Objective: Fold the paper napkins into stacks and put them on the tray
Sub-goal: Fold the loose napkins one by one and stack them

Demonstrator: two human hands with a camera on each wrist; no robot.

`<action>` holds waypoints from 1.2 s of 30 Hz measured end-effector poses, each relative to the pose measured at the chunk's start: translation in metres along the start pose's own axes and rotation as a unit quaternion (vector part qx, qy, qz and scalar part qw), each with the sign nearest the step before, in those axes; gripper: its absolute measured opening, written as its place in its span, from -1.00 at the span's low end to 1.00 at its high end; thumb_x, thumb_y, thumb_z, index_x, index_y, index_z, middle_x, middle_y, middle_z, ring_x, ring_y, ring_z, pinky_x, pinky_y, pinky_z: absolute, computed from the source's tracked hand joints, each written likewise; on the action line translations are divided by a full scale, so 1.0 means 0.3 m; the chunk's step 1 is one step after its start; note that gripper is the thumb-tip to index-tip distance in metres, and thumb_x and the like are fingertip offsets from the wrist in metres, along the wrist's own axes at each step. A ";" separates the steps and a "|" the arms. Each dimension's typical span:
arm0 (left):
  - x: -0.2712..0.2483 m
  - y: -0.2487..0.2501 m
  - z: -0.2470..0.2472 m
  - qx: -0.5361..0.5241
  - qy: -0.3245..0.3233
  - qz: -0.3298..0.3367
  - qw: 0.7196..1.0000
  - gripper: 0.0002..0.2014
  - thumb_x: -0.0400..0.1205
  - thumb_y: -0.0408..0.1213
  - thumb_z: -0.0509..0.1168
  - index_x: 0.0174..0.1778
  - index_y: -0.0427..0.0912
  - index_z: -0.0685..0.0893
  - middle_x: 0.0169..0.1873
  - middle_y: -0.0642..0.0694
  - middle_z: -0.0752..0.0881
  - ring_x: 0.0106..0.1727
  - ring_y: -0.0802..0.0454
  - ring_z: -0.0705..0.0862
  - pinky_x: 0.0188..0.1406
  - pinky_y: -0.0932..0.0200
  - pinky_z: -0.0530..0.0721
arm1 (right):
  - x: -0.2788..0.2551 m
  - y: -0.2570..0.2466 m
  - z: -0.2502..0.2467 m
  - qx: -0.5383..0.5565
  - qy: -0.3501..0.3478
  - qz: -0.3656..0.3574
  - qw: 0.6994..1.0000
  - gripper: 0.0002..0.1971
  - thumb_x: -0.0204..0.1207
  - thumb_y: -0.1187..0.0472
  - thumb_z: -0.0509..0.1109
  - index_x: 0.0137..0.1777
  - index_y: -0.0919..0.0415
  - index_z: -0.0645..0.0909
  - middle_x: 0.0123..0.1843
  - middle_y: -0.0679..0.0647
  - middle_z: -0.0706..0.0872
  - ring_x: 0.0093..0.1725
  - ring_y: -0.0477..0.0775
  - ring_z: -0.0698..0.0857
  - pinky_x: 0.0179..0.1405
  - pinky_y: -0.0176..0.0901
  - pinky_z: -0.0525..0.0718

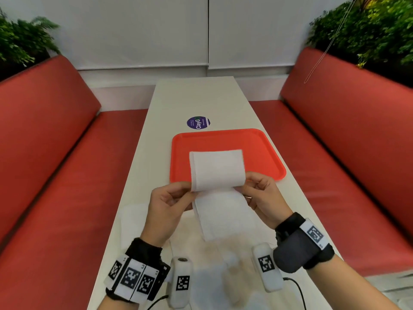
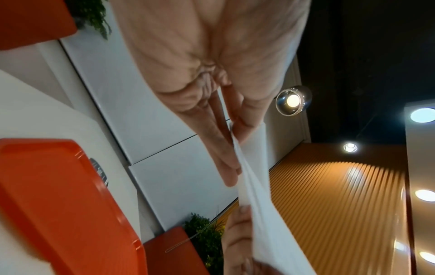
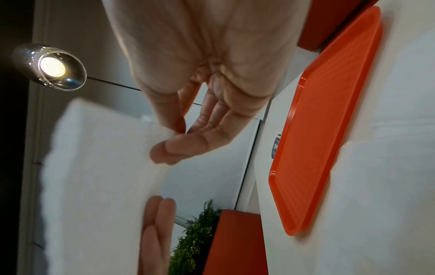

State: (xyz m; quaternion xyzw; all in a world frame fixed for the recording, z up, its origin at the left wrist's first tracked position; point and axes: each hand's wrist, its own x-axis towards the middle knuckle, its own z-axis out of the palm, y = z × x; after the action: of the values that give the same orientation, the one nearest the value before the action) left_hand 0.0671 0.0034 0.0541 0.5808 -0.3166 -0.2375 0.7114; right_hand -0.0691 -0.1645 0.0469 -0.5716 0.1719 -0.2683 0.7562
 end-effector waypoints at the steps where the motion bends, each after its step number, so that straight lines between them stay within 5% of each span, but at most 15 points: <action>1: 0.006 0.005 -0.006 0.004 -0.004 0.008 1.000 -0.84 0.58 -0.61 0.31 -0.07 -0.37 0.78 -0.21 -0.13 0.86 -0.17 0.00 0.82 -0.19 0.16 0.79 | 0.003 0.005 -0.002 -0.007 0.004 -0.008 1.000 -0.75 0.25 0.22 0.66 -0.07 0.21 0.81 -0.15 0.36 0.68 -0.26 0.13 0.52 -0.38 -0.22 0.37; 3: 0.009 0.014 -0.012 0.014 -0.010 0.018 1.000 -0.81 0.62 -0.69 0.22 -0.16 -0.46 0.73 -0.32 -0.09 0.79 -0.30 0.09 0.74 -0.30 0.29 0.70 | 0.001 -0.005 0.007 -0.030 -0.005 -0.019 0.999 -0.89 0.32 0.37 0.47 -0.29 0.14 0.74 -0.35 0.21 0.52 -0.46 -0.02 0.36 -0.51 -0.33 0.25; 5: 0.003 0.022 -0.013 0.007 -0.010 0.024 1.000 -0.81 0.60 -0.65 0.20 -0.25 -0.52 0.70 -0.38 -0.11 0.69 -0.39 0.14 0.61 -0.39 0.38 0.59 | -0.001 -0.008 0.013 -0.053 -0.023 -0.026 0.998 -0.74 0.43 0.54 0.26 -0.35 0.20 0.60 -0.43 0.19 0.41 -0.51 -0.12 0.28 -0.55 -0.44 0.25; 9: -0.008 0.040 -0.013 0.004 -0.013 0.032 0.999 -0.72 0.52 -0.33 0.39 -0.33 -0.54 0.65 -0.41 -0.16 0.65 -0.39 0.12 0.56 -0.39 0.34 0.55 | 0.002 -0.010 0.025 -0.074 -0.042 0.001 0.996 -0.66 0.52 0.65 0.08 -0.33 0.29 0.49 -0.44 -0.02 0.56 -0.51 -0.17 0.42 -0.51 -0.48 0.37; 12: -0.008 0.033 -0.014 0.065 0.008 0.033 0.997 -0.71 0.46 -0.38 0.56 -0.43 -0.41 0.59 -0.50 -0.10 0.59 -0.45 0.09 0.54 -0.36 0.28 0.57 | 0.014 -0.018 0.029 -0.079 -0.063 0.004 0.995 -0.85 0.44 0.41 0.13 -0.26 0.29 0.51 -0.07 0.23 0.78 -0.16 0.11 0.73 -0.23 -0.25 0.61; 14: -0.012 0.026 -0.018 0.104 -0.005 0.035 0.994 -0.65 0.45 -0.45 0.56 -0.49 -0.25 0.49 -0.56 -0.01 0.46 -0.51 0.14 0.43 -0.43 0.33 0.50 | 0.016 -0.021 0.037 -0.120 -0.086 -0.012 0.989 -0.82 0.54 0.26 0.21 -0.10 0.32 0.62 0.06 0.22 0.80 0.00 0.24 0.78 -0.02 -0.13 0.64; 17: -0.021 0.024 -0.024 0.165 -0.032 0.065 0.984 -0.57 0.45 -0.39 0.58 -0.48 -0.28 0.40 -0.55 -0.01 0.36 -0.50 0.14 0.35 -0.50 0.32 0.40 | 0.009 -0.012 0.075 -0.202 -0.135 -0.043 0.969 -0.81 0.54 0.21 0.48 0.09 0.27 0.78 0.01 0.12 0.86 0.03 0.08 0.81 0.11 -0.22 0.67; 25: -0.031 0.047 -0.155 0.187 0.066 0.058 0.978 -0.70 0.44 -0.44 0.56 -0.44 -0.14 0.56 -0.44 -0.29 0.65 -0.38 -0.02 0.66 -0.40 0.22 0.63 | 0.064 0.047 0.128 -0.159 -0.097 -0.026 0.982 -0.89 0.39 0.47 0.56 -0.08 0.46 0.79 -0.32 0.10 0.84 -0.42 -0.02 0.76 -0.24 -0.25 0.72; 31: 0.029 0.104 -0.371 0.203 0.159 0.039 0.965 -0.78 0.44 -0.48 0.55 -0.38 -0.17 0.66 -0.41 -0.17 0.75 -0.37 0.06 0.71 -0.38 0.25 0.66 | 0.128 0.038 0.295 -0.141 -0.150 -0.005 0.979 -0.75 0.39 0.30 0.63 -0.08 0.19 0.60 0.04 0.25 0.79 -0.12 0.12 0.76 -0.07 0.05 0.75; 36: 0.058 0.056 -0.433 0.206 0.157 -0.026 0.965 -0.88 0.50 -0.41 0.53 -0.13 -0.13 0.79 -0.25 -0.17 0.84 -0.22 -0.06 0.79 -0.27 0.11 0.71 | 0.208 0.116 0.438 -0.148 -0.156 0.046 0.975 -0.87 0.39 0.47 0.57 -0.07 0.43 0.76 -0.11 0.18 0.78 -0.32 -0.12 0.72 -0.27 -0.25 0.73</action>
State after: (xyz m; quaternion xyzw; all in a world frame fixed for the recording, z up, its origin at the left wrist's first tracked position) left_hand 0.1730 0.0825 0.0572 0.7529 -0.2274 -0.0915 0.6108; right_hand 0.0624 -0.0934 0.0543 -0.7038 0.1157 -0.1122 0.6919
